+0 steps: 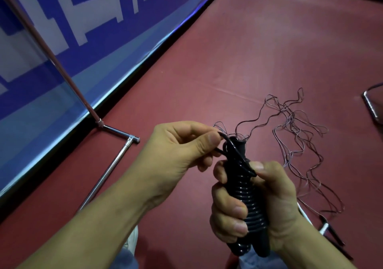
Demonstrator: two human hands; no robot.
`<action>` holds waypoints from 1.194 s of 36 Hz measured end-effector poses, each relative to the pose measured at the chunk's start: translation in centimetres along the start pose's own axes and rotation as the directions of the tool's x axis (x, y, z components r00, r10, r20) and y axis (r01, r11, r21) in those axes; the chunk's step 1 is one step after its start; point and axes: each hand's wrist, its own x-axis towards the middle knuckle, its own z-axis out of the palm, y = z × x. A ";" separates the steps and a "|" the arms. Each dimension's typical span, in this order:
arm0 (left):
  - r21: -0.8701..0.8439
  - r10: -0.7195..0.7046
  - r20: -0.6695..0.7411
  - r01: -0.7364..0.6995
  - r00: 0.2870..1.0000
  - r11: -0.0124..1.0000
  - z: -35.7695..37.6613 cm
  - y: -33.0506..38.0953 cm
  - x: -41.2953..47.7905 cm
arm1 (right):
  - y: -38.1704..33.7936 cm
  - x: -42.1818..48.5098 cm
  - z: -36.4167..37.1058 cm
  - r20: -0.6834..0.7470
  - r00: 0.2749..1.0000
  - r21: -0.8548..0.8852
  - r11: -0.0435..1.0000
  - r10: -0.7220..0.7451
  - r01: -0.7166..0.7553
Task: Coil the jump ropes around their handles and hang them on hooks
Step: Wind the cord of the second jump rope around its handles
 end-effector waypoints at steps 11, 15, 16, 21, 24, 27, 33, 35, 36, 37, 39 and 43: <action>-0.066 -0.059 -0.182 0.048 0.982 0.997 -0.4 -0.6 0.0 | -0.7 0.9 -0.6 -0.341 0.924 -0.275 0.958 -0.173 0.077; -0.032 -0.078 -0.168 0.074 0.983 0.997 -0.5 -0.7 0.0 | -0.2 1.4 -0.6 -0.498 0.762 -0.545 0.833 -0.414 0.096; 0.005 -0.064 -0.172 0.066 0.983 0.998 -0.4 -0.9 -0.1 | -0.2 1.4 -0.5 -0.498 0.749 -0.569 0.816 -0.437 0.098; -0.015 -0.145 -0.227 0.145 0.963 0.989 0.2 -1.8 -0.2 | -0.1 1.4 0.0 -0.481 0.736 -0.621 0.778 -0.477 0.098; -0.074 -0.214 -0.233 0.202 0.949 0.977 0.1 -1.8 -0.2 | -0.3 1.2 -0.1 -0.474 0.772 -0.544 0.831 -0.422 0.120; -0.095 -0.233 -0.237 0.216 0.943 0.972 -0.1 -1.7 0.1 | -0.1 1.1 -0.2 -0.459 0.809 -0.433 0.888 -0.367 0.157; -0.106 -0.314 -0.163 0.300 0.935 0.948 -0.7 -1.7 0.0 | -0.3 0.7 -0.5 -0.491 0.748 -0.519 0.840 -0.447 0.161; -0.072 -0.314 -0.155 0.306 0.937 0.949 -0.8 -1.8 -0.1 | -0.7 0.8 -0.7 -0.500 0.709 -0.554 0.813 -0.497 0.179; -0.044 -0.303 -0.153 0.300 0.941 0.953 -0.9 -1.8 -0.2 | -0.9 0.8 -0.7 -0.497 0.707 -0.555 0.811 -0.503 0.187; -0.019 -0.287 -0.157 0.288 0.945 0.957 -0.9 -1.8 -0.2 | -1.0 0.8 -0.7 -0.489 0.716 -0.549 0.814 -0.499 0.192; 0.014 -0.250 -0.173 0.257 0.953 0.966 -0.8 -1.6 0.0 | -0.8 0.7 -0.6 -0.469 0.752 -0.530 0.829 -0.464 0.181; 0.139 -0.126 -0.185 0.153 0.975 0.978 -1.0 -0.8 0.6 | -0.2 0.9 -0.5 -0.450 0.812 -0.455 0.878 -0.370 0.148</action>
